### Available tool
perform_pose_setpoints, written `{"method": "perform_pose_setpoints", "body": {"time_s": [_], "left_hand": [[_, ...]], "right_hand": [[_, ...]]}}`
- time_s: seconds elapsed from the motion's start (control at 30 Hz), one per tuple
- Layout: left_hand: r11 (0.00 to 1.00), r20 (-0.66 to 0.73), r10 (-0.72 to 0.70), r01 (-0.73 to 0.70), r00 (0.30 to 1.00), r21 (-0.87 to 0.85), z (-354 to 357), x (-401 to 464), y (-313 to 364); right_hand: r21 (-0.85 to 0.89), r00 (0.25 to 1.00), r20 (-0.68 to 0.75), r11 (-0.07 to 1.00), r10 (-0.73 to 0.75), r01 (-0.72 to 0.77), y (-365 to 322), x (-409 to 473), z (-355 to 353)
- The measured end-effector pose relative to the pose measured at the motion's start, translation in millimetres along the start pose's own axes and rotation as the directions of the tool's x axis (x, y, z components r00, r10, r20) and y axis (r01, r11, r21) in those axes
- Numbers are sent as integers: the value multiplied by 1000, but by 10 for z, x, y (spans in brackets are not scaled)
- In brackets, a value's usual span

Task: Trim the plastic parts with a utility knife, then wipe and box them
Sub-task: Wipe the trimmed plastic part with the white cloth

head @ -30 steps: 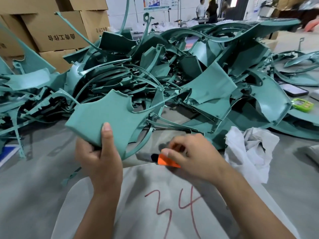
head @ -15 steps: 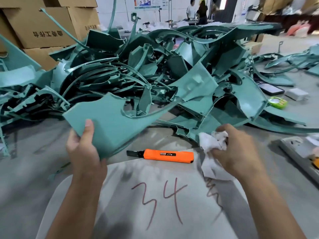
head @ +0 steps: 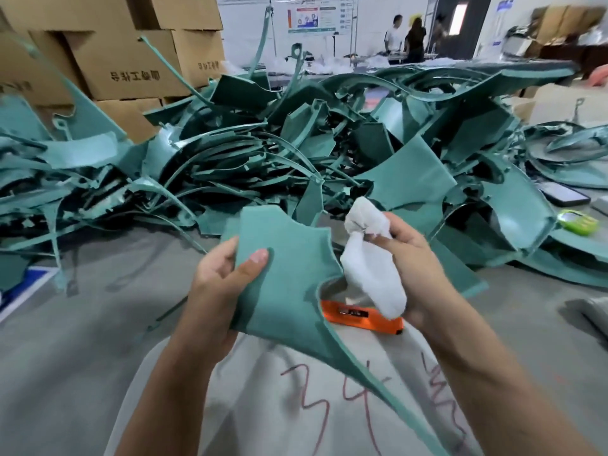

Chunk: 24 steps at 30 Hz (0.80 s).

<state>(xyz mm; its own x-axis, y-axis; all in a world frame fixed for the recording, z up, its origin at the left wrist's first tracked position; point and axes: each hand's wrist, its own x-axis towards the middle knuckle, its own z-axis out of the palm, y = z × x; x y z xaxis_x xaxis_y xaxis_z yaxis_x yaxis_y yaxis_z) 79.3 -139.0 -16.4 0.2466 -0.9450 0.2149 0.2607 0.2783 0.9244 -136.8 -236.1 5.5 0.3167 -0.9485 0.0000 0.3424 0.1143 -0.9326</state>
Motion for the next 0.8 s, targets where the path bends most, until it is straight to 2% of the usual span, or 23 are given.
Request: {"method": "perform_pose_setpoints", "body": {"time_s": [0.1,0.17,0.23,0.3,0.37,0.43,0.5,0.6,0.7,0.8], "left_hand": [[995,18,-102,102,995,9,204,-4,-151],[986,1,-167,167,986,-6,307,3,-262],[970,26,-240,241,970,-28,343,11,-326],[959,30,-280,281,960,-32,324,28,-351],[953,-19,-301,301,953,-27,284,44,-369],[946,-47,-324,323,945,-31,238,57,-370],[942,-45,-336,334,941,-30,179,64,-354],[953,-55,-298,300,953,33,99,77,-330],[968,-70,-234,239,970,77,106,92,-337],[973,-77,-190,198,979,121,132,89,-378]], "right_hand": [[246,974,141,947,176,-206,160,-28,81],[269,971,84,934,222,-237,270,-7,90],[184,988,-57,974,143,-131,356,18,62],[101,993,-113,995,27,-15,351,51,63],[263,999,41,964,14,-25,328,44,38],[475,975,220,874,-10,-98,292,48,-81],[535,959,283,830,2,-159,287,89,-240],[416,942,313,875,118,-247,281,100,-353],[183,926,295,937,236,-297,278,107,-310],[-55,911,245,943,331,-328,198,37,-166]]}}
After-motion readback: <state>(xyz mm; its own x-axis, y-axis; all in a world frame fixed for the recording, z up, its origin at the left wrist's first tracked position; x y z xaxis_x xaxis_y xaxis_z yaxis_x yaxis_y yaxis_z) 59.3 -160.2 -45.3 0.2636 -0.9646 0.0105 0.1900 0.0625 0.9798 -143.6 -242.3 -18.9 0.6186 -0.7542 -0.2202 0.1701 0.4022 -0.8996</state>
